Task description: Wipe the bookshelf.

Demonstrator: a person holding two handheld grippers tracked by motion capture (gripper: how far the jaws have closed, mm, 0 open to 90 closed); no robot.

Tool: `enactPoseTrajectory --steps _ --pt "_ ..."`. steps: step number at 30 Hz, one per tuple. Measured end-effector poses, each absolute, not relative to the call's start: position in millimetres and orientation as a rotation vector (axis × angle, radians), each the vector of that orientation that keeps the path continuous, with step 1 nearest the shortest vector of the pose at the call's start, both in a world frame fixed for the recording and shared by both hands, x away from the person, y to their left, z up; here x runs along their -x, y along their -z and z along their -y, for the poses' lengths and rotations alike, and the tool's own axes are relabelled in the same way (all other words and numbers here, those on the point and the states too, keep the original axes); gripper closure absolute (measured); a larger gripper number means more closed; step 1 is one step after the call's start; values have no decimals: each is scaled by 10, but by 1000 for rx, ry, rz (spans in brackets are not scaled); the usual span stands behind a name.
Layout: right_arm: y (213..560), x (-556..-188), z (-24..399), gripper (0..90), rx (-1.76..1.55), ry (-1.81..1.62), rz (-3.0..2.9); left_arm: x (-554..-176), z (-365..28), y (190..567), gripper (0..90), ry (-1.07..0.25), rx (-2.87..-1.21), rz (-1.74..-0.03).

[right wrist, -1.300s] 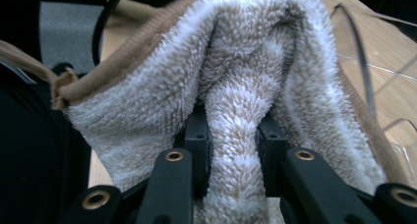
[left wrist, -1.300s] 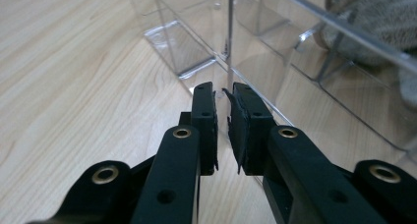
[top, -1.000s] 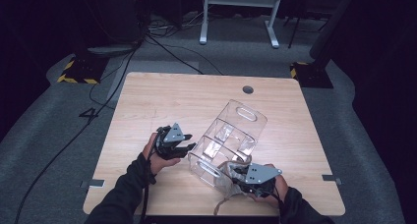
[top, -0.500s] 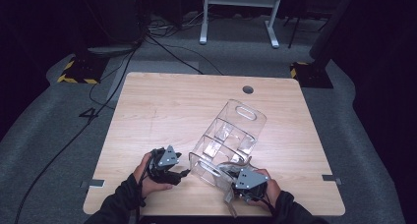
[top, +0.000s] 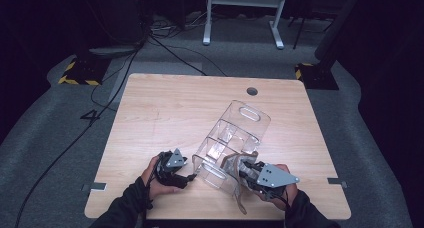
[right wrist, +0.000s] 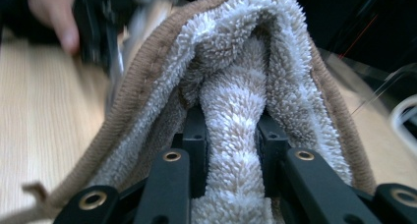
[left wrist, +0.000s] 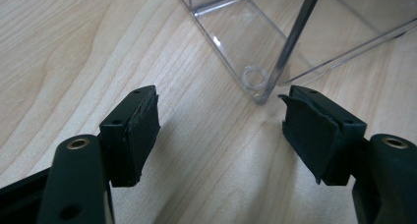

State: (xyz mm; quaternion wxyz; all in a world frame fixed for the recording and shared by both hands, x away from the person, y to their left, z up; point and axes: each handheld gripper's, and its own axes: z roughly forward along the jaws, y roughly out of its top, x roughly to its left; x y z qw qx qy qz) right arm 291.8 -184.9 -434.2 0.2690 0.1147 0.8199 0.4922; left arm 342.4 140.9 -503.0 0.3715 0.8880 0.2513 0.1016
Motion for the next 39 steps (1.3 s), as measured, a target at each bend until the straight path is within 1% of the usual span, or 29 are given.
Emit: enactPoseTrajectory --steps 5,9,15,23,24,26,29,30,32,36,39 --pt "4136 -2899 1815 729 -290 -1418 -2127 -3455 -1406 5030 275 -251 -2282 -644" --pt "4094 -2941 1813 728 -284 -1452 -2126 -3461 -1397 5031 258 -262 -2287 -647" --pt "4327 -2955 1737 726 -259 -1411 -2248 -3472 -1397 5032 231 -257 -2290 -661" --pt "4698 -3012 1687 718 -300 -1331 -2403 -3476 -1396 5033 222 -257 -2290 -662" --pt "4725 -3016 1681 711 -297 -1320 -2413 -3476 -1396 5033 222 -257 -2290 -662" --pt "4797 -3011 1657 662 -299 -1275 -2431 -3478 -1397 5033 222 -256 -2290 -660" --pt "4815 -2998 1654 640 -291 -1242 -2434 -3477 -1396 5034 223 -256 -2290 -661" --pt "4805 -3008 1688 570 -314 -1243 -2443 -3477 -1396 5034 223 -256 -2290 -661" --pt "4801 -3025 1722 523 -355 -1250 -2453 -3477 -1396 5034 223 -256 -2290 -661" --pt "4815 -3016 1750 497 -369 -1226 -2478 -3477 -1396 5034 223 -256 -2290 -661" --pt "4915 -2992 1749 471 -377 -1114 -2531 -3477 -1396 5034 223 -255 -2290 -660"
